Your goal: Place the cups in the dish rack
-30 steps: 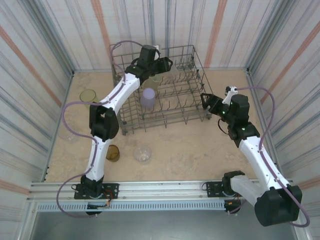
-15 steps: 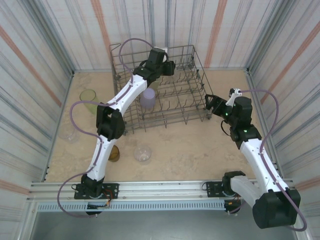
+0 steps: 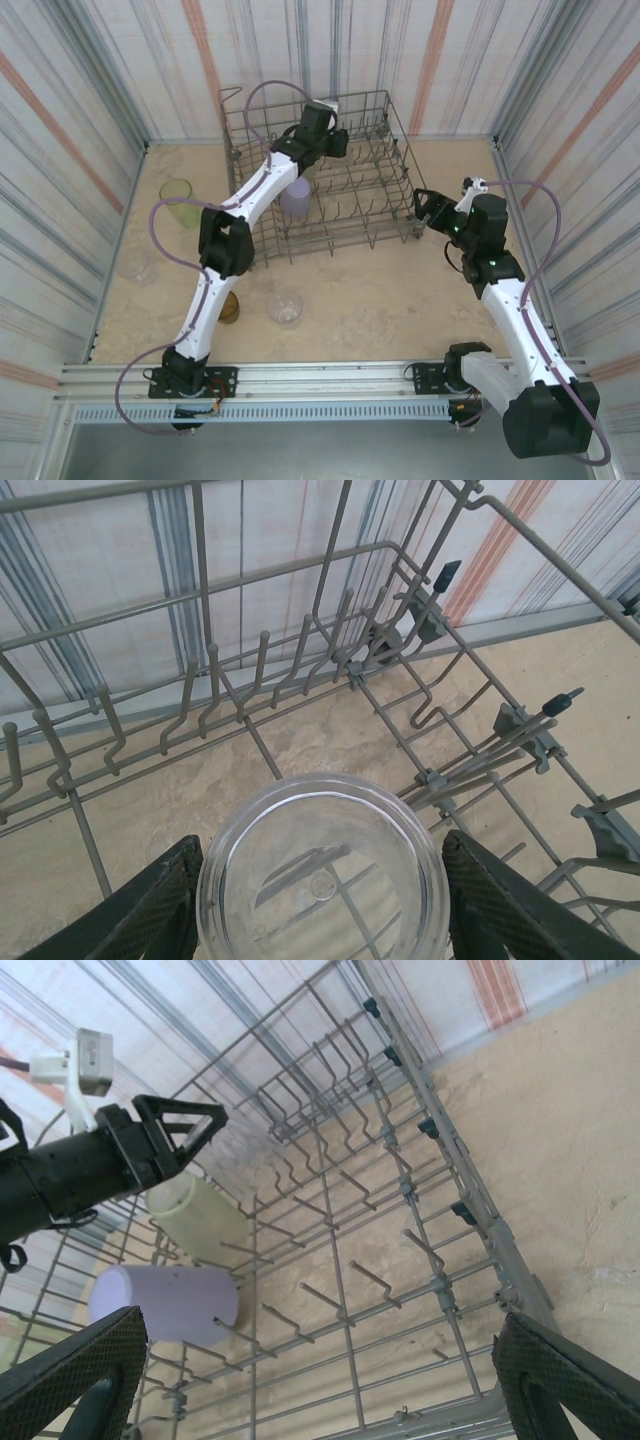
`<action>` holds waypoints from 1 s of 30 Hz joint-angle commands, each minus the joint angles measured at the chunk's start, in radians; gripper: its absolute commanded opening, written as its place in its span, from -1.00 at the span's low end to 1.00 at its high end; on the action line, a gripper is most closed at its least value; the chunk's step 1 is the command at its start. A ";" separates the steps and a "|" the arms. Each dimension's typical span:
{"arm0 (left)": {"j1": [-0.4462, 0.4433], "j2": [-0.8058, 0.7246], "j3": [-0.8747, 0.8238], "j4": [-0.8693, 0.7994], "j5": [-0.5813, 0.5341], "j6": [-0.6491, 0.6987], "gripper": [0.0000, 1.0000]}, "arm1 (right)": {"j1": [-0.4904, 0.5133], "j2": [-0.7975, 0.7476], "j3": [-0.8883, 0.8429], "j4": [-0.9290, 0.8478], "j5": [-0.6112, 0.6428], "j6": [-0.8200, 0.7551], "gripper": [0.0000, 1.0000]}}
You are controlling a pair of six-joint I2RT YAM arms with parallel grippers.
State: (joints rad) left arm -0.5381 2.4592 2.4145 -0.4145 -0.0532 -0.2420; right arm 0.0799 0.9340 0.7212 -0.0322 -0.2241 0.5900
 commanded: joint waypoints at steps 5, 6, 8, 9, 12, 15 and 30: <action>0.001 0.039 0.041 0.037 -0.014 0.054 -0.52 | -0.016 -0.025 -0.025 -0.012 -0.016 -0.027 0.86; 0.001 0.043 0.041 0.037 -0.016 0.060 -0.52 | -0.017 -0.025 -0.025 -0.012 -0.017 -0.027 0.86; -0.002 0.052 0.041 0.036 -0.024 0.074 -0.51 | -0.021 -0.027 -0.025 -0.012 -0.022 -0.027 0.86; -0.009 0.055 0.040 0.037 -0.037 0.090 -0.51 | -0.023 -0.028 -0.024 -0.012 -0.023 -0.028 0.86; -0.027 0.064 0.040 0.046 -0.064 0.140 -0.49 | -0.027 -0.032 -0.023 -0.017 -0.021 -0.033 0.86; -0.037 0.076 0.043 0.051 -0.079 0.171 -0.46 | -0.031 -0.036 -0.023 -0.020 -0.019 -0.038 0.86; -0.042 0.063 0.012 0.049 -0.145 0.199 0.47 | -0.044 -0.023 -0.017 -0.012 -0.044 -0.033 0.86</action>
State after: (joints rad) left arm -0.5785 2.5275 2.4271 -0.3737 -0.1589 -0.0532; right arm 0.0433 0.9154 0.7120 -0.0391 -0.2481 0.5671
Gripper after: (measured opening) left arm 0.724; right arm 0.930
